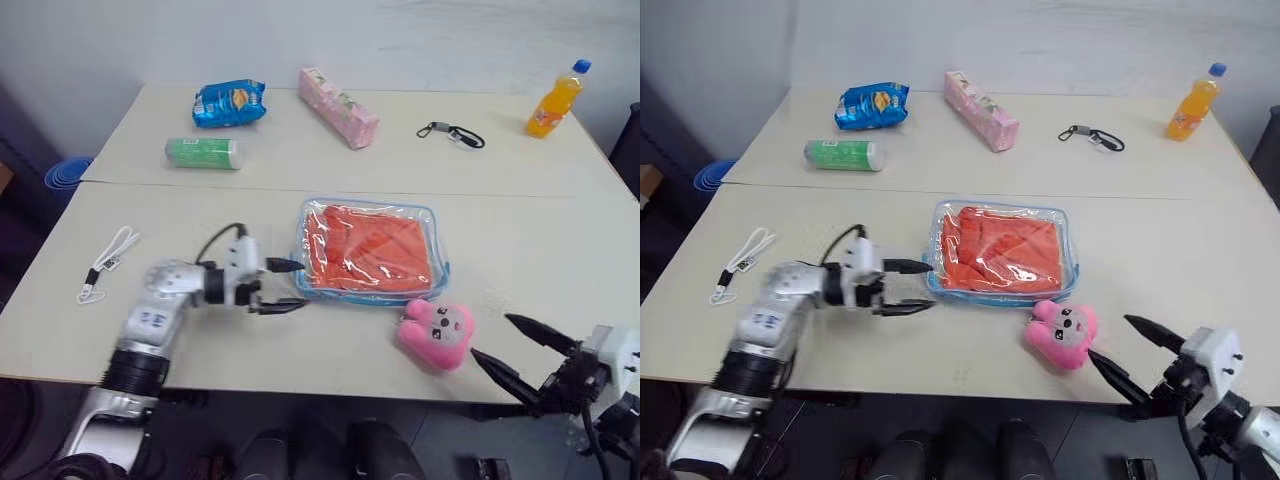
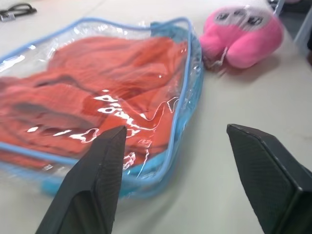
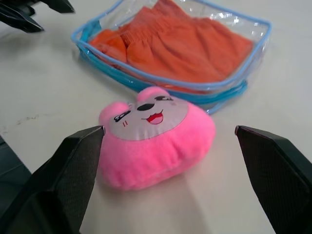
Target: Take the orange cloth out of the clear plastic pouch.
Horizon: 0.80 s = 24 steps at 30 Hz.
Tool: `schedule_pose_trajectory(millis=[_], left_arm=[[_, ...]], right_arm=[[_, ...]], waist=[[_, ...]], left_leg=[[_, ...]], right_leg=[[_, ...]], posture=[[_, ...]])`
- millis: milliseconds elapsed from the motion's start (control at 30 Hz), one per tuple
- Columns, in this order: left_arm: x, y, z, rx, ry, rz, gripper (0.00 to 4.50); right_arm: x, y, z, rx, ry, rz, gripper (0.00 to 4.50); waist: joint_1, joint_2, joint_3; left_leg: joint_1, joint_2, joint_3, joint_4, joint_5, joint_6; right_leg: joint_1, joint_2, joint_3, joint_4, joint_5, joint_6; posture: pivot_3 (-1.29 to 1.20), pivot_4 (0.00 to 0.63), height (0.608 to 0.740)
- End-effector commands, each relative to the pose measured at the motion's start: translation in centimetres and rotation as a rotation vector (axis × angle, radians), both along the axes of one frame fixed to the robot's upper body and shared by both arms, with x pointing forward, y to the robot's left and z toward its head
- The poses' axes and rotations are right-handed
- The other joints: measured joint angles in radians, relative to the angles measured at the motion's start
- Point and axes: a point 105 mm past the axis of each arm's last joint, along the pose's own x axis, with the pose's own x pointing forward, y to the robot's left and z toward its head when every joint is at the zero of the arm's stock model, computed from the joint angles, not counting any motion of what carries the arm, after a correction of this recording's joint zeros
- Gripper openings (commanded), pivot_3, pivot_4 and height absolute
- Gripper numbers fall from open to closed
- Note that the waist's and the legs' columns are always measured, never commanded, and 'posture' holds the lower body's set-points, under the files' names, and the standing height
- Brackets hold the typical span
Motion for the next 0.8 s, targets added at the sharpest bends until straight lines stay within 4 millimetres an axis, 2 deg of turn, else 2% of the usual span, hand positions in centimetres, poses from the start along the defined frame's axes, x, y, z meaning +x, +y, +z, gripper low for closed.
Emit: schedule_pose_trajectory(millis=[33,100,167,267,367,500,567,700,800], left_arm=[[-1.3,1.2,0.1,-0.009,0.023,-0.053,3.87],[-1.6,1.6,-0.1,-0.017,0.032,-0.045,4.48],[-1.8,1.6,-0.3,-0.025,0.033,-0.040,4.48],[-2.3,1.1,-1.0,-0.033,0.048,-0.036,4.50],[-2.8,0.6,-1.3,-0.047,0.052,-0.030,4.50],[-3.2,0.8,-1.8,-0.051,0.065,0.009,4.50],[-3.3,0.8,-2.0,-0.056,0.072,0.026,4.50],[-3.4,0.5,-2.2,-0.074,0.083,0.046,4.50],[-3.5,0.3,-2.3,-0.079,0.089,0.051,4.50]], right_arm=[[1.6,1.0,-0.6,0.034,0.071,-0.026,4.50],[2.9,1.0,-1.1,0.050,0.104,-0.041,4.50],[3.3,1.3,-1.6,0.069,0.150,-0.024,4.50],[3.9,1.6,-1.9,0.143,0.192,-0.004,3.93],[4.0,1.4,-1.7,0.095,0.163,0.054,2.93],[4.2,1.6,1.2,0.012,-0.056,0.136,1.64],[3.9,2.1,2.0,0.009,-0.110,0.184,1.08],[3.6,3.7,2.4,-0.008,-0.160,0.273,1.08],[3.6,4.5,1.6,-0.068,-0.127,0.326,1.08]], waist=[[-0.004,-0.001,0.000],[-0.005,0.000,0.000],[-0.002,0.000,0.000],[0.003,-0.001,0.000],[0.001,-0.001,0.000],[-0.002,-0.001,0.000],[-0.004,-0.001,0.000],[-0.002,-0.001,0.000],[-0.002,-0.001,0.000]], left_leg=[[0.000,0.000,0.000,0.000,0.000,0.000],[0.000,0.000,0.000,0.000,0.000,0.001],[-0.001,0.000,0.000,0.000,-0.001,0.001],[-0.002,0.000,-0.002,-0.001,-0.001,0.001],[-0.003,0.000,-0.002,0.000,-0.004,0.007],[-0.002,0.000,-0.001,0.000,-0.004,0.008],[-0.002,0.000,-0.001,-0.001,-0.004,0.008],[-0.002,0.000,-0.001,-0.001,-0.004,0.008],[-0.002,0.000,-0.001,0.000,-0.004,0.008]], right_leg=[[0.000,0.000,0.000,0.000,0.000,0.000],[0.000,0.000,0.000,-0.001,0.000,0.000],[-0.001,0.000,0.000,-0.001,0.000,0.000],[-0.001,0.000,-0.002,-0.001,0.000,0.000],[-0.001,-0.001,-0.002,-0.003,0.000,0.000],[-0.001,0.000,-0.001,-0.002,0.000,0.000],[-0.001,0.000,-0.001,-0.002,0.000,0.000],[-0.001,0.000,-0.001,-0.002,0.000,0.000],[-0.001,0.000,-0.001,-0.002,0.000,0.000]], posture=[[0.00,0.150,0.740],[0.00,0.150,0.740],[0.00,0.150,0.740],[0.00,0.150,0.740],[0.00,0.150,0.740],[0.00,0.150,0.740],[0.00,0.150,0.740],[0.00,0.150,0.740],[0.00,0.150,0.740]])
